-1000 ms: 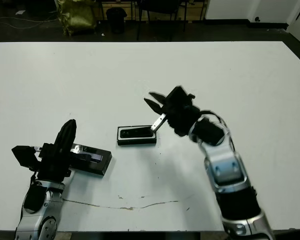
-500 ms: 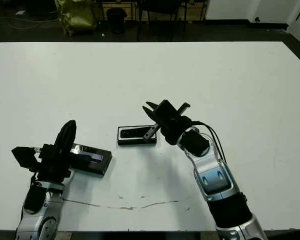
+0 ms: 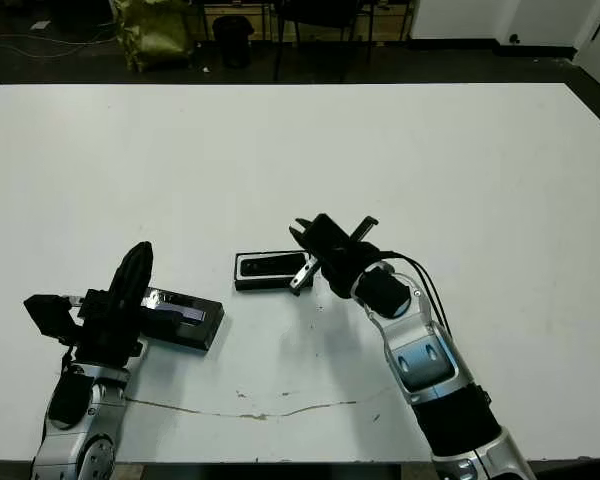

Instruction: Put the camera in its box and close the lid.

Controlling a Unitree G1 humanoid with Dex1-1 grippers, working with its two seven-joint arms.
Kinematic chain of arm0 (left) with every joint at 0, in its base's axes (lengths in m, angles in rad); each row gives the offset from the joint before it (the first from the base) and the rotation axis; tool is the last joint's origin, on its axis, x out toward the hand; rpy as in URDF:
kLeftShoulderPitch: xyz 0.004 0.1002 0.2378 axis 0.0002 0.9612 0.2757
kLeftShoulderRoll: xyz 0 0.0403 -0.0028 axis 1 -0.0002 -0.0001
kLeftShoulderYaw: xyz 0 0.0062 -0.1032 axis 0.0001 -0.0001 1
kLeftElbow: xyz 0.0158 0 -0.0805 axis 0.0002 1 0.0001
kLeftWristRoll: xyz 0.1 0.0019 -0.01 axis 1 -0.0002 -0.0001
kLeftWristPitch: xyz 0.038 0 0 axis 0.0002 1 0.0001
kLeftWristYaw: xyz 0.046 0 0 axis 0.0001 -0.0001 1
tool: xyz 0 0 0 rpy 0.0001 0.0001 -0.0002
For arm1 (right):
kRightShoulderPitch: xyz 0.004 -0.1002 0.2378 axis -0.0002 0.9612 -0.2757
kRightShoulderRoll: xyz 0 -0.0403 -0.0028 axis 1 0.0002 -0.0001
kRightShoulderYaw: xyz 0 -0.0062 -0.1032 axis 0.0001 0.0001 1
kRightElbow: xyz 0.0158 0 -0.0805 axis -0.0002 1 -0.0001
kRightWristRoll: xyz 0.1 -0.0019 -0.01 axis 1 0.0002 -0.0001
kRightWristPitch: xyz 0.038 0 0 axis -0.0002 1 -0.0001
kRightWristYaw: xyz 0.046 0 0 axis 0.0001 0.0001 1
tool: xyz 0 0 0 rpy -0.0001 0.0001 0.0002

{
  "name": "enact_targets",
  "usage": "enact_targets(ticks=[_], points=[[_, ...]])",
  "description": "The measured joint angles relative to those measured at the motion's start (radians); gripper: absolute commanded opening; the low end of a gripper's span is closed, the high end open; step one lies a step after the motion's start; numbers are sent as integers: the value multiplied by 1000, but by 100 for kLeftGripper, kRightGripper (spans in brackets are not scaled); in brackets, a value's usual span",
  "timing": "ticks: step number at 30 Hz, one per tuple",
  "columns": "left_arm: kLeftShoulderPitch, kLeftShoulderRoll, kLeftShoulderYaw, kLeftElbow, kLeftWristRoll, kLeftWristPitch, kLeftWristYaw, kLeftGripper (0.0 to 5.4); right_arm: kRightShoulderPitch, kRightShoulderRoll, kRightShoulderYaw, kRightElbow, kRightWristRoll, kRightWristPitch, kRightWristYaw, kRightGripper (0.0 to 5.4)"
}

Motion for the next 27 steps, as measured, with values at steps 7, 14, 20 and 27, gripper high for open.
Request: enact_targets(ticks=[7, 14, 20, 27], points=[[0, 0, 0, 4, -4, -2, -3, 0, 81, -8, 35, -28, -10, -4, 7, 1], [0, -1, 1, 12, -9, -4, -13, 0, 95, -15, 42, -48, -28, 15, 7, 1], [0, -2, 1, 12, -9, -2, -11, 0, 93, -15, 43, -50, -35, 34, 7, 1], [0, -3, 1, 12, -8, -2, -12, 0, 95, -15, 31, -56, -26, 37, 8, 1]])
